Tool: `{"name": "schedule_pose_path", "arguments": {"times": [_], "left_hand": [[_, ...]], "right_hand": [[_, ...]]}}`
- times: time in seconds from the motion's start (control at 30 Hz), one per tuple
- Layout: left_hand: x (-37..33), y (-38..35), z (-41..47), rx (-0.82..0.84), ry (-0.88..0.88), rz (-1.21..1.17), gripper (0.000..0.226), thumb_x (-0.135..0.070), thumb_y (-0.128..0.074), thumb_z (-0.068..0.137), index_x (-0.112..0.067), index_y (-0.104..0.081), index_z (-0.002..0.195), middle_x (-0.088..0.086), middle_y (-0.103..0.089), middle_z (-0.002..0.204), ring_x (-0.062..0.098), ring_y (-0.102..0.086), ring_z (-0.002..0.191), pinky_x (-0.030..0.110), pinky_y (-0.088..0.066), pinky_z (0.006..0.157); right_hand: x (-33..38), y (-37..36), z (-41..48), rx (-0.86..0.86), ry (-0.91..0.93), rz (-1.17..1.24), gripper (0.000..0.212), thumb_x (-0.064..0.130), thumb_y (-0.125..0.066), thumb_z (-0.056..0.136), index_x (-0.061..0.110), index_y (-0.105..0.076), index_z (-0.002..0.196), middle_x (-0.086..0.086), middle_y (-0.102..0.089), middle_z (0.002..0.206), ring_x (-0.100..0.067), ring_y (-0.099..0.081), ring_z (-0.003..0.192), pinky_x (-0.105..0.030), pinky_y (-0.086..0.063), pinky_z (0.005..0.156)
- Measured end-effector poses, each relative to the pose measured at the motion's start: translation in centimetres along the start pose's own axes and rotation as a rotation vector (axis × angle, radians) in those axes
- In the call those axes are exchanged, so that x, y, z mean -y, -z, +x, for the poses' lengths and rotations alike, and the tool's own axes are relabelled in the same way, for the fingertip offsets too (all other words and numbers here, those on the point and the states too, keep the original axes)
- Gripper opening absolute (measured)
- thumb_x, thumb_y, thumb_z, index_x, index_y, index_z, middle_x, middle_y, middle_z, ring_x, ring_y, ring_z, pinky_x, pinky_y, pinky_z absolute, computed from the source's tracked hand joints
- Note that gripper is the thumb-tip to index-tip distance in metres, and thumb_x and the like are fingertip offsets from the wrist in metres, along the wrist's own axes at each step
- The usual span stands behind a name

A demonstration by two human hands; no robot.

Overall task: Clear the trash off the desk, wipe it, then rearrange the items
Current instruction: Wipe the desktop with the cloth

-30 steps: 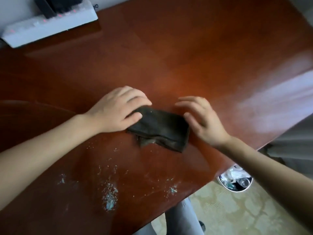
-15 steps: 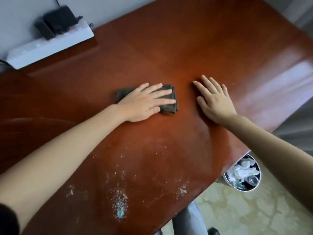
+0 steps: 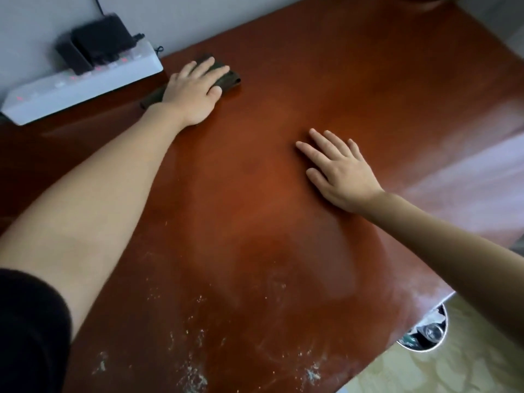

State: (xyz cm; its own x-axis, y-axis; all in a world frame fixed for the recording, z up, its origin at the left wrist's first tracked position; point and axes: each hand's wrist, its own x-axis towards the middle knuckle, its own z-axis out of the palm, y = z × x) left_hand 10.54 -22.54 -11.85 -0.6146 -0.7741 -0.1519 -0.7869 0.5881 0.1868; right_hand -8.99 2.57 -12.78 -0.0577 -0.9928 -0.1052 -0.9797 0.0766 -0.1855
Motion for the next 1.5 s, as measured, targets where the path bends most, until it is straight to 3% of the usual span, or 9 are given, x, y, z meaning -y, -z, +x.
{"name": "schedule_pose_path", "arguments": {"times": [0.17,0.27,0.43,0.73,0.9,1.03,1.13,1.37,1.5], "left_hand": [[-0.3,-0.2,-6.1,0.156,-0.234,0.079,0.05,-0.034,-0.029,0.098,-0.042,-0.012,0.145,-0.007,-0.005,0.157,0.022,-0.003,0.143,0.048,-0.01,0.113],[0.8,-0.8,-11.3,0.203,-0.477,0.172,0.054,-0.05,-0.017,0.089,-0.047,-0.003,0.141,-0.01,0.0,0.156,0.022,-0.003,0.143,0.049,-0.015,0.111],[3.5,-1.1,-11.2,0.153,-0.672,0.287,0.054,-0.05,-0.014,0.092,-0.053,0.013,0.138,-0.011,0.005,0.152,0.021,-0.007,0.142,0.044,-0.021,0.109],[5.2,0.9,-1.3,0.095,-0.511,0.252,0.051,-0.047,-0.015,0.092,-0.047,0.004,0.139,-0.005,0.004,0.156,0.02,-0.001,0.144,0.039,-0.004,0.114],[5.0,2.1,3.7,0.062,-0.419,0.262,0.053,-0.039,-0.026,0.099,-0.035,-0.002,0.147,0.005,0.001,0.157,0.025,-0.004,0.144,0.038,-0.004,0.116],[3.7,2.7,5.7,0.065,-0.319,0.32,0.056,-0.04,-0.024,0.099,-0.03,0.001,0.148,0.011,0.003,0.157,0.029,-0.005,0.144,0.039,-0.006,0.117],[3.2,2.4,5.9,0.099,-0.245,0.237,0.056,-0.039,-0.025,0.099,-0.032,0.0,0.148,0.01,0.008,0.157,0.03,0.001,0.144,0.041,-0.005,0.116],[3.3,0.8,0.4,0.114,-0.46,0.14,0.051,-0.033,-0.029,0.099,-0.04,-0.006,0.144,0.005,0.006,0.157,0.03,0.009,0.143,0.036,0.006,0.113],[4.3,-0.2,-6.3,0.161,-0.598,0.142,0.049,-0.042,-0.021,0.094,-0.044,-0.007,0.141,-0.002,0.005,0.154,0.028,0.005,0.143,0.038,0.003,0.112]], "right_hand": [[0.3,0.2,0.4,-0.021,0.017,0.023,0.056,0.046,-0.025,0.09,0.029,-0.03,0.144,-0.003,-0.024,0.154,-0.028,-0.017,0.141,-0.052,-0.013,0.111],[0.6,0.7,1.2,-0.005,0.136,0.002,0.058,0.048,-0.024,0.09,0.028,-0.03,0.144,-0.003,-0.026,0.153,-0.028,-0.022,0.14,-0.054,-0.018,0.109],[0.6,1.8,5.0,0.053,0.301,-0.086,0.058,0.049,-0.023,0.091,0.027,-0.029,0.144,-0.004,-0.027,0.153,-0.029,-0.024,0.139,-0.053,-0.018,0.109],[-1.3,1.2,8.6,0.052,0.333,-0.064,0.056,0.051,-0.026,0.092,0.03,-0.029,0.144,-0.003,-0.029,0.151,-0.028,-0.026,0.137,-0.049,-0.017,0.11],[-1.6,1.0,8.9,0.025,0.364,-0.029,0.052,0.046,-0.031,0.093,0.029,-0.032,0.142,-0.004,-0.033,0.149,-0.028,-0.028,0.135,-0.05,-0.02,0.107],[-1.9,0.8,8.9,0.006,0.374,-0.001,0.051,0.045,-0.033,0.093,0.029,-0.034,0.141,-0.004,-0.034,0.149,-0.028,-0.03,0.134,-0.051,-0.021,0.107],[-1.8,0.7,8.9,-0.004,0.377,0.023,0.05,0.044,-0.033,0.092,0.029,-0.035,0.14,-0.004,-0.035,0.148,-0.028,-0.031,0.134,-0.052,-0.022,0.107],[-1.9,0.9,8.9,-0.006,0.391,0.023,0.05,0.046,-0.031,0.094,0.027,-0.038,0.14,-0.006,-0.035,0.148,-0.029,-0.032,0.134,-0.053,-0.024,0.106],[-2.0,0.8,8.9,-0.009,0.401,0.012,0.054,0.052,-0.025,0.094,0.026,-0.037,0.14,-0.007,-0.034,0.148,-0.03,-0.031,0.134,-0.052,-0.024,0.105]]}}
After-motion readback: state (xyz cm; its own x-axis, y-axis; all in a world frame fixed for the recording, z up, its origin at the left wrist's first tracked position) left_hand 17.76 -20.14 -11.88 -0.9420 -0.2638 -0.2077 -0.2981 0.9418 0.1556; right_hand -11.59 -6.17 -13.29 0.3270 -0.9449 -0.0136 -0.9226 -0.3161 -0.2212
